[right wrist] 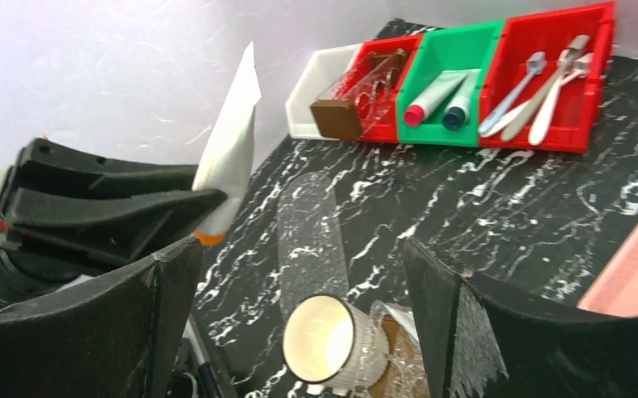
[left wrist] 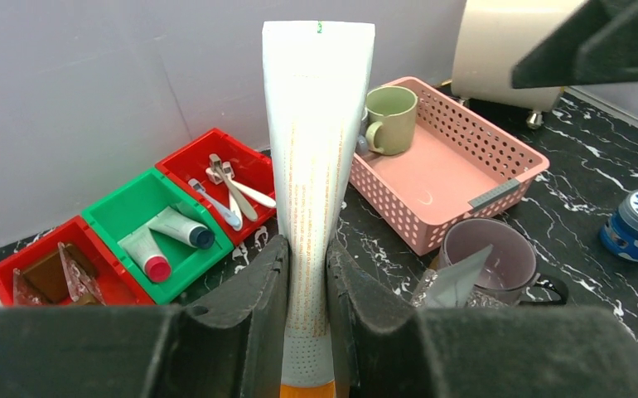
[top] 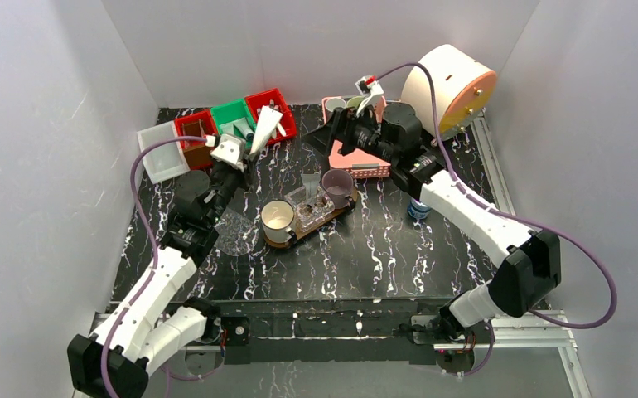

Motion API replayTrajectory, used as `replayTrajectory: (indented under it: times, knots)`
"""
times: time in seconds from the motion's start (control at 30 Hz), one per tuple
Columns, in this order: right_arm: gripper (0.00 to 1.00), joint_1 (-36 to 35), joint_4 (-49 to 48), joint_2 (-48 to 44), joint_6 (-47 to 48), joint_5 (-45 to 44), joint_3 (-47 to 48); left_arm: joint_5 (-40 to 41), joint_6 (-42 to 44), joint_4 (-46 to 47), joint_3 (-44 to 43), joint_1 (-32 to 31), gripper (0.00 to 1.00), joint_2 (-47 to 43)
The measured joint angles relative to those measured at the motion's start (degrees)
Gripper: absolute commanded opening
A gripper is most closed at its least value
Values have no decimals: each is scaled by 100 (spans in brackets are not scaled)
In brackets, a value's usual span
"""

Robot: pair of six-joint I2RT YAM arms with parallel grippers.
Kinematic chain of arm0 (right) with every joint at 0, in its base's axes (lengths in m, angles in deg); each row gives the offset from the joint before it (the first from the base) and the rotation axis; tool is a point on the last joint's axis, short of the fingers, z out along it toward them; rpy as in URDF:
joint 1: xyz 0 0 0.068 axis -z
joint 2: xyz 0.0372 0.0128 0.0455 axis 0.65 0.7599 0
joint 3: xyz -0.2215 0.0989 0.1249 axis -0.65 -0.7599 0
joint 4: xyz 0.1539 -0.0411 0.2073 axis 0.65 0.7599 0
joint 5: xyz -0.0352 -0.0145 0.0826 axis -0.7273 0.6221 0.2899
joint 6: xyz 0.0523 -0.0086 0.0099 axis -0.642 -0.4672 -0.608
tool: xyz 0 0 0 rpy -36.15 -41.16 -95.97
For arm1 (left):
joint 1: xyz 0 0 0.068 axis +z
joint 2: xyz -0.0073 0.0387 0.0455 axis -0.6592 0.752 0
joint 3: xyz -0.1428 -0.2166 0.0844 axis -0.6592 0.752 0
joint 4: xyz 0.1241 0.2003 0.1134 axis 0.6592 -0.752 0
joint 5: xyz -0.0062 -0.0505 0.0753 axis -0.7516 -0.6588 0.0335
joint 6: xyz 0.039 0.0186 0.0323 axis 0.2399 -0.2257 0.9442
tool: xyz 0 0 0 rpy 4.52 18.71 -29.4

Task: Prepare toiletry sets of a toothbrush and toothpaste on the tray
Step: Pick up the toothbrush from the storage box, then place the toothpaste holder on the tray.

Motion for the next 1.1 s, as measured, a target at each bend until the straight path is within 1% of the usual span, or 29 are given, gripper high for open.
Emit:
replayTrajectory:
  times: [0.2,0.37,0.43,0.63,0.77,0.83,0.93,0.97,1.07,1.1]
  knots:
    - [96,-11,-293,214,-330,415,179,-26,203,-31,197,-219,16,-339]
    - [94,-101,-485,439,-520,581,459,-140,319,-57,356,-319,16,-560]
    - [92,-177,-540,542,-570,603,538,-190,354,-68,411,-361,16,-649]
    - [82,-424,-651,892,-627,647,750,-326,391,17,627,-466,16,-802]
    - [72,-549,-721,1064,-699,695,780,-398,391,70,710,-514,16,-802]
    - [66,-588,-743,1099,-728,717,780,-428,391,122,739,-522,16,-802]
    - [53,-634,-861,1154,-774,758,798,-479,389,160,754,-527,16,-802]
    - [46,-643,-894,1174,-798,774,802,-485,389,181,756,-533,16,-802]
    - [31,-647,-957,1211,-861,798,802,-505,393,229,767,-535,18,-804]
    - [28,-647,-977,1217,-868,793,802,-505,402,238,767,-535,19,-811]
